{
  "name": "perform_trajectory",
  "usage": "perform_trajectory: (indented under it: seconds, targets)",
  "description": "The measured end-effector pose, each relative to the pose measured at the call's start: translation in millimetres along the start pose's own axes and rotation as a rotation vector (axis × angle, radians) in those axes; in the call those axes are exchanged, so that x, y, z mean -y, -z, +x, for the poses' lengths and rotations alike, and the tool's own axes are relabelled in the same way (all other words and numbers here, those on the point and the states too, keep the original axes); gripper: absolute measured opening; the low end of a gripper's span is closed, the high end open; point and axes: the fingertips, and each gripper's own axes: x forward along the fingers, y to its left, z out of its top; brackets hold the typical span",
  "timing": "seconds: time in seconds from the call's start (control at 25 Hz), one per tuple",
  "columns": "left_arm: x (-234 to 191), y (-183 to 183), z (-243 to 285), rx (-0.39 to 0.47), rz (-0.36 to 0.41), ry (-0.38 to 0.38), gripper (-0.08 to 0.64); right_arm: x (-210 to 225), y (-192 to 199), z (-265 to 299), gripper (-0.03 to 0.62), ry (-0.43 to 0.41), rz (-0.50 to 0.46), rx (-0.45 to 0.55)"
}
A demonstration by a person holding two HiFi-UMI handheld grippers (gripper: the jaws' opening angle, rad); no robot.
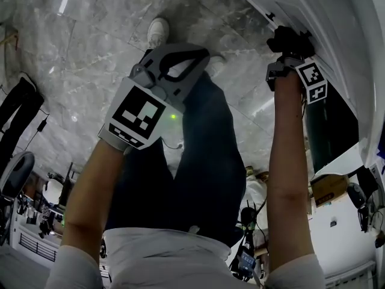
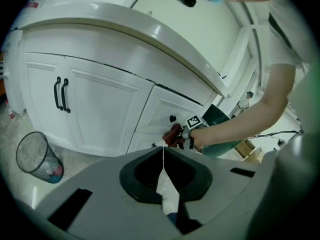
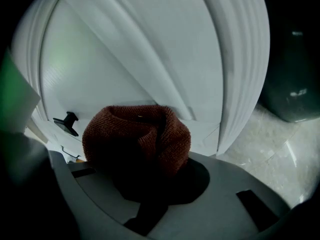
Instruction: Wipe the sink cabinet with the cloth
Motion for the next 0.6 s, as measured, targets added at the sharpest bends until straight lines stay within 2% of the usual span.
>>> perform_trajectory:
  seconds: [0.28,0.6]
  targets:
    - [22,-6,6,0.001,0.018,0.021,0.012,11,-20,-28,0.043,0.006,0.012,0.008]
    - [30,-4,4,-0.018,0.060,0.078,0.012,-17,-39,-57,0.043,-0.044,0.032,0.066]
